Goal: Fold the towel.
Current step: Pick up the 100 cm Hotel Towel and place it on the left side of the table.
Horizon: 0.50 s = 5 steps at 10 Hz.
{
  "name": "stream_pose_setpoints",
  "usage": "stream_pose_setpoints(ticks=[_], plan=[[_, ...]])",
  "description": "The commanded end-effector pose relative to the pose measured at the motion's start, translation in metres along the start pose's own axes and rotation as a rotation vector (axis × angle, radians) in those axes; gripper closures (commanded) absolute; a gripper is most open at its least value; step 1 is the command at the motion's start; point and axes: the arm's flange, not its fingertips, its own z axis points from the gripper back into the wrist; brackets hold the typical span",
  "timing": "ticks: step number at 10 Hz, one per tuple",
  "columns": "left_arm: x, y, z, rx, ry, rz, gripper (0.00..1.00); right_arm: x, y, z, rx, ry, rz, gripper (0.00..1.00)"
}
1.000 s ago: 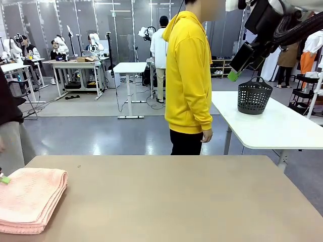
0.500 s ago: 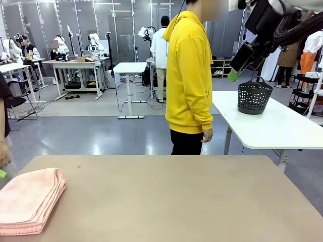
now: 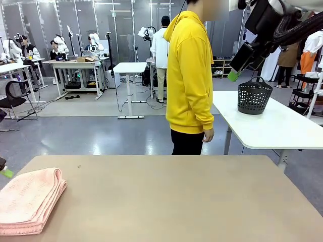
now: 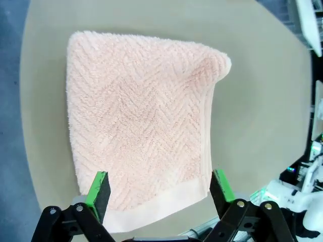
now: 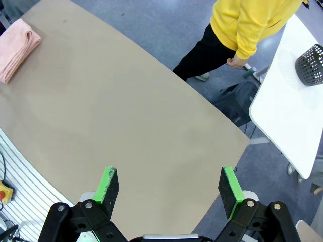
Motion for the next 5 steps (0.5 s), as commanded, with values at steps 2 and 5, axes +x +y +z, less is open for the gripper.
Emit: stream_pose_setpoints(ticks=[2, 5], plan=[[0.0013, 0.0074, 0.0064, -0.002, -0.012, -0.007, 0.00, 0.0003, 0.0007, 0.0010, 0.001, 0.005, -0.008, 0.00], [0.0013, 0.0074, 0.0064, -0.002, -0.012, -0.007, 0.00, 0.0003, 0.0007, 0.0010, 0.001, 0.005, -0.008, 0.00]])
